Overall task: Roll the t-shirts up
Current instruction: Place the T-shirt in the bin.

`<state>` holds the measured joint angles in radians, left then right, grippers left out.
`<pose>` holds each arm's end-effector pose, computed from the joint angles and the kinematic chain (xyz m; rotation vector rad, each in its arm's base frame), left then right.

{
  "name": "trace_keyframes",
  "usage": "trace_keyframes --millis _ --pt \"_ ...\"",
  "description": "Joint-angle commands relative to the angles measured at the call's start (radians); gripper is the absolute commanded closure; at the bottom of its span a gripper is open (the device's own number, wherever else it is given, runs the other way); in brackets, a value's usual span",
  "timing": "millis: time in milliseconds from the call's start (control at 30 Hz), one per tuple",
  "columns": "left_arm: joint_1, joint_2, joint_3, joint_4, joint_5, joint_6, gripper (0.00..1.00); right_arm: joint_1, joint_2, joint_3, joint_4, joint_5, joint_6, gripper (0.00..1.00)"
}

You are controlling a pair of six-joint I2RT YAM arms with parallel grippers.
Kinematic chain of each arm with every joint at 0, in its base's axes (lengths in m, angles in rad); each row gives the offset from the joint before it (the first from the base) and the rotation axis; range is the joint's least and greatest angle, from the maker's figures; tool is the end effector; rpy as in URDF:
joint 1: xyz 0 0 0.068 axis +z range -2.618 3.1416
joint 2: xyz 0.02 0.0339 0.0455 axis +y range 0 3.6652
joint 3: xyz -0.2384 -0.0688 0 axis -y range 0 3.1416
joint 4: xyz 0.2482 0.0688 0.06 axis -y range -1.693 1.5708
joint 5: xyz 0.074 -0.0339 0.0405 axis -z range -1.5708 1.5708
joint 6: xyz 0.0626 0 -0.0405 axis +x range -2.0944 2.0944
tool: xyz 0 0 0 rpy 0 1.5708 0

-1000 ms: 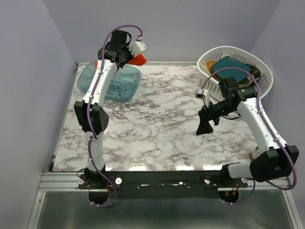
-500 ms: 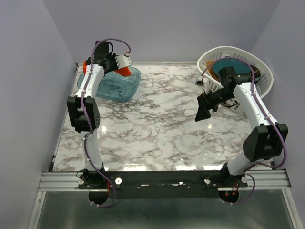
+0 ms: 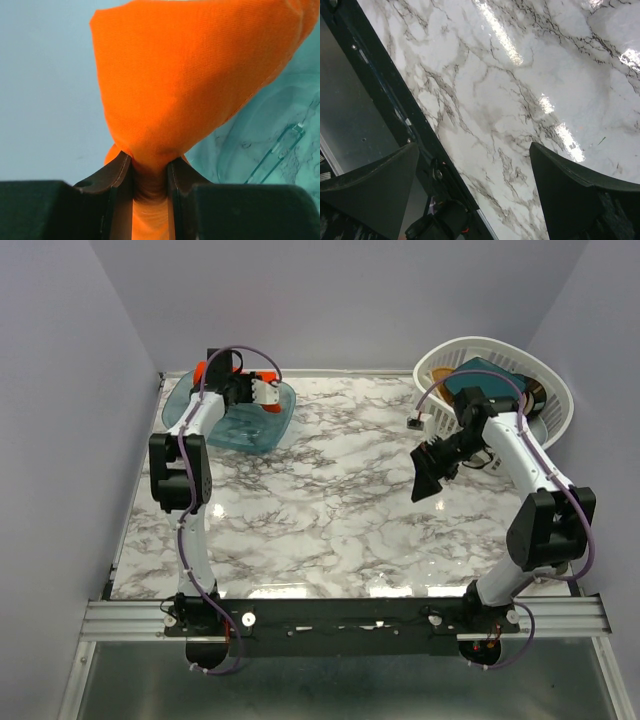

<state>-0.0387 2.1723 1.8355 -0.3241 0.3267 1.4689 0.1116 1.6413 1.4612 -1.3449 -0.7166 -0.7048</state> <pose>0.5131 -0.0400 0.2028 1.6487 1.4950 0.4355 0.2908 0.0740 0.2448 -1.1057 2.4975 0.9598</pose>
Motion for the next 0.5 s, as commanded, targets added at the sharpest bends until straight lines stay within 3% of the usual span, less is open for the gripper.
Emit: trace_keyframes --millis 0,467 --pt "0.007 0.023 -0.047 0.175 0.077 0.113 1.00 -0.004 0.040 -0.007 -0.086 0.049 -0.012 0.00" --pt "0.010 0.118 -0.053 0.195 -0.014 0.168 1.00 -0.004 0.130 0.033 -0.105 0.043 -0.024 0.00"
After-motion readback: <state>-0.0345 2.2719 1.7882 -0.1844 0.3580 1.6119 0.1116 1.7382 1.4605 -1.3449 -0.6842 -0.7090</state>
